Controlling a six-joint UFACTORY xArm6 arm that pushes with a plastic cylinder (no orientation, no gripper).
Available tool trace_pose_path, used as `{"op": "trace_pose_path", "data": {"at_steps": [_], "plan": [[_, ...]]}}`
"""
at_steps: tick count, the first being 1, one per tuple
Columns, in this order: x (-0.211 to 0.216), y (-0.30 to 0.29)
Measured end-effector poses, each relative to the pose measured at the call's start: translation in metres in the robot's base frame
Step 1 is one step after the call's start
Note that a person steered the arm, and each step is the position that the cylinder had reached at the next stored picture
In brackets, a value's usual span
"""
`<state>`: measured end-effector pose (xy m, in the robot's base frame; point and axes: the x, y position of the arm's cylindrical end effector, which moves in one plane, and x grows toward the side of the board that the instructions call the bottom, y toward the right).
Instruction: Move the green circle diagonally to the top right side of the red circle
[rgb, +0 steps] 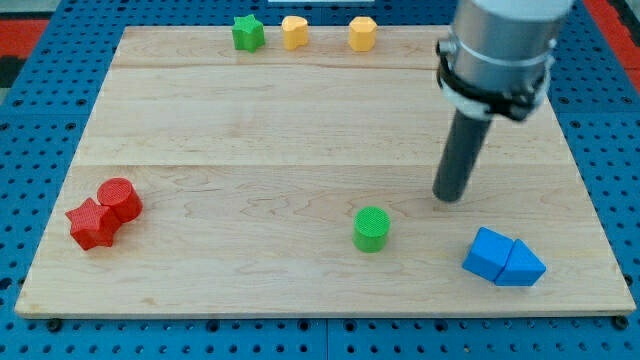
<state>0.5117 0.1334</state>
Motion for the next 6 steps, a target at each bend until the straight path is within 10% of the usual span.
{"op": "trace_pose_path", "data": {"at_steps": [3, 6], "plan": [[0.024, -0.15], [-0.057, -0.259]]}}
